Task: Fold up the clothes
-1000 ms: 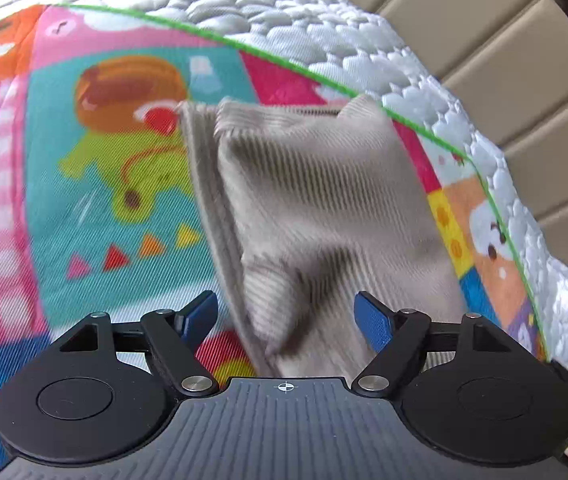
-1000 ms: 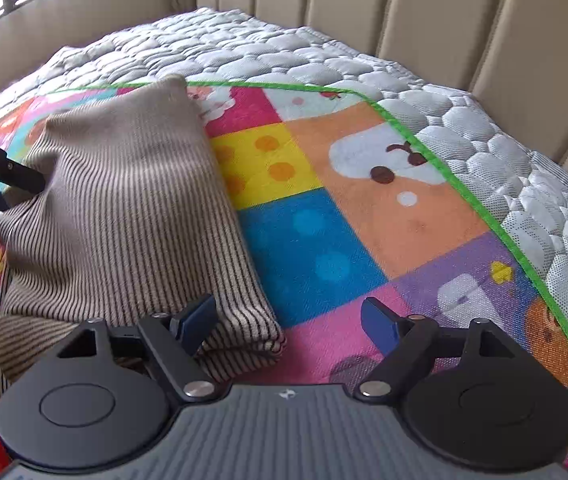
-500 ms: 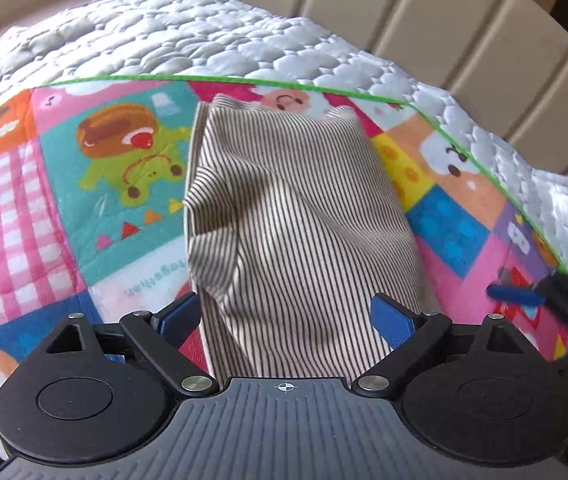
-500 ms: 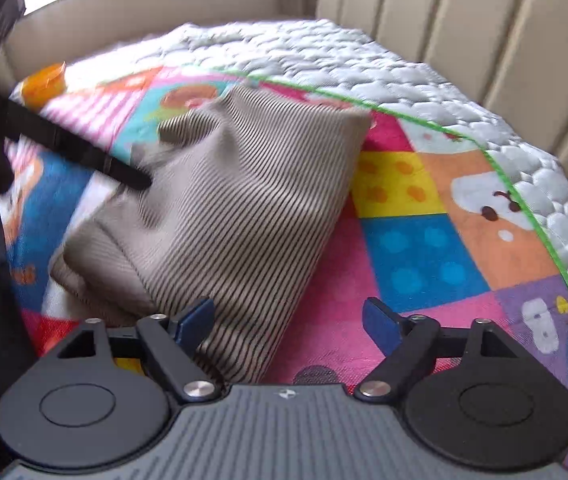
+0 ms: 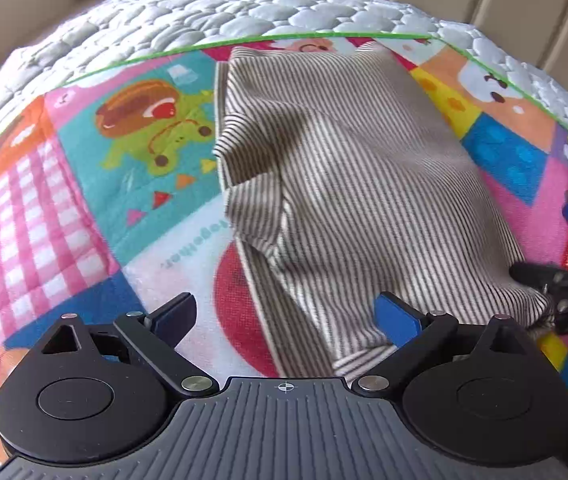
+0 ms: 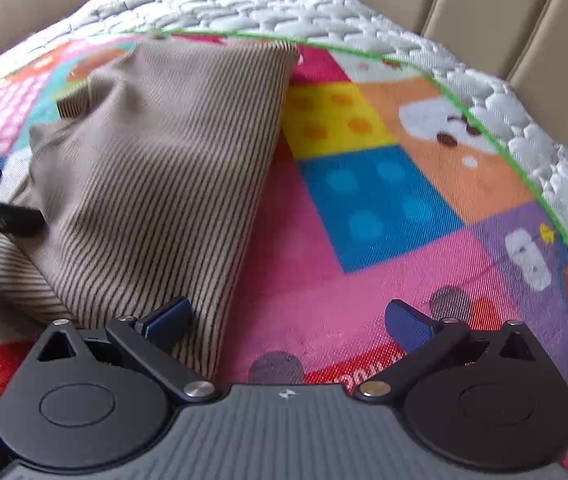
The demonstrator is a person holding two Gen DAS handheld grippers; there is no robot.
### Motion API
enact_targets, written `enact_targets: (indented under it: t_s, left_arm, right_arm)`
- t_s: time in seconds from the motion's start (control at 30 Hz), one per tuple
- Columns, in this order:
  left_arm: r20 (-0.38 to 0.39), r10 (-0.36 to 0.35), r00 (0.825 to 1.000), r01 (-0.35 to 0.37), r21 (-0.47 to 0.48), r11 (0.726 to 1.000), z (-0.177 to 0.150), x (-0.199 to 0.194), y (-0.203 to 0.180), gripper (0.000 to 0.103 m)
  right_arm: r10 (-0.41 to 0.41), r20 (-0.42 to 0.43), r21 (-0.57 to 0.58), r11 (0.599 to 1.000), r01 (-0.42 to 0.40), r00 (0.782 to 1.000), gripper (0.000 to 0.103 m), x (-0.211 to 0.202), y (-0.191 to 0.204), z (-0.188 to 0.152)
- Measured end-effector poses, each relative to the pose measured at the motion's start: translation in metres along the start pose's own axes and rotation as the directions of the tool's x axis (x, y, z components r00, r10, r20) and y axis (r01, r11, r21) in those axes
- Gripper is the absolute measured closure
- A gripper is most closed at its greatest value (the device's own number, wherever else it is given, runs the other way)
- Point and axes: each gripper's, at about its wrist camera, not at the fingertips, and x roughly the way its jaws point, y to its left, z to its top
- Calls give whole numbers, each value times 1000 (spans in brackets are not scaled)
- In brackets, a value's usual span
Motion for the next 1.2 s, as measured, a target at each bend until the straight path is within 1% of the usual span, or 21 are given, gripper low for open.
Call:
enact_targets:
  t_s: [0.07,0.17,0.3,0.4,0.47,0.57,0.6,0.67,0.73,0.8,0.83,0.87,0.9,0.93,0.97,1.0,1.03,1.07,1.13,1.2]
  left_arm:
    - [3,15,1000,-15,-2,1000,1,0,1,2]
    - [9,11,1000,-11,-15,1000,2,-4,3,3]
    - [34,-8,999,9,-34,999,4,-12,7,3]
    - [68,-63,996,68,-81,994,7,-22,14,3]
    - [96,-111,989,121,-116,986,9,-26,19,2]
    - [109,-183,977,197,-138,971,9,-25,18,2]
    - [101,-193,976,205,-131,970,9,-23,15,2]
    - [73,-180,981,186,-91,978,7,-14,6,2]
    - [49,-135,990,137,-46,989,5,-7,0,2]
    - [31,-85,996,85,-5,996,2,-1,-5,2]
    - [23,-59,998,59,4,998,1,2,-5,2]
    - [15,-38,999,37,10,999,0,3,-4,2]
    - [8,-35,999,35,1,999,0,5,-2,2]
    - [1,-35,999,35,-8,999,0,6,0,2]
    - [-4,-41,999,41,-20,999,0,6,2,1]
    - [-8,-43,999,43,-26,999,0,7,3,1]
    - [-8,-39,999,39,-21,999,0,8,3,1]
    - [-9,-36,999,35,-17,999,-1,8,3,0]
    - [-9,-30,1000,30,-10,1000,-1,8,2,0]
    - [-9,-26,1000,26,-11,1000,-1,7,2,0]
  right_arm:
    - [13,5,23,1000,-13,1000,0,-2,-4,0]
    - [20,27,68,997,-21,999,0,0,-6,-5]
    - [59,7,134,989,-60,998,0,4,-14,-6]
    - [85,-13,153,985,-82,996,0,6,-18,-5]
    - [92,-25,155,984,-87,995,0,8,-19,-4]
    - [91,-42,144,986,-84,995,0,9,-17,-2]
    - [93,-46,143,986,-85,995,0,9,-17,-2]
    - [99,-49,141,986,-91,994,0,8,-18,-1]
    - [106,-44,140,985,-98,993,0,6,-19,0]
    - [89,-5,144,986,-88,996,0,-3,-20,1]
    - [56,34,124,990,-60,998,0,-10,-18,2]
    - [8,97,80,997,-16,995,0,-19,-12,3]
    - [-38,164,36,999,33,986,0,-28,-5,4]
    - [-58,231,-7,998,62,971,0,-36,3,4]
    - [-71,297,-48,995,89,952,0,-45,11,5]
    - [-70,344,-74,992,102,936,0,-50,18,7]
    - [-67,368,-76,992,102,927,1,-53,23,9]
    - [-56,370,-60,995,84,927,2,-52,24,14]
    - [-7,297,-27,1000,16,955,14,-38,23,21]
    - [-7,152,-50,999,15,988,17,-10,24,22]
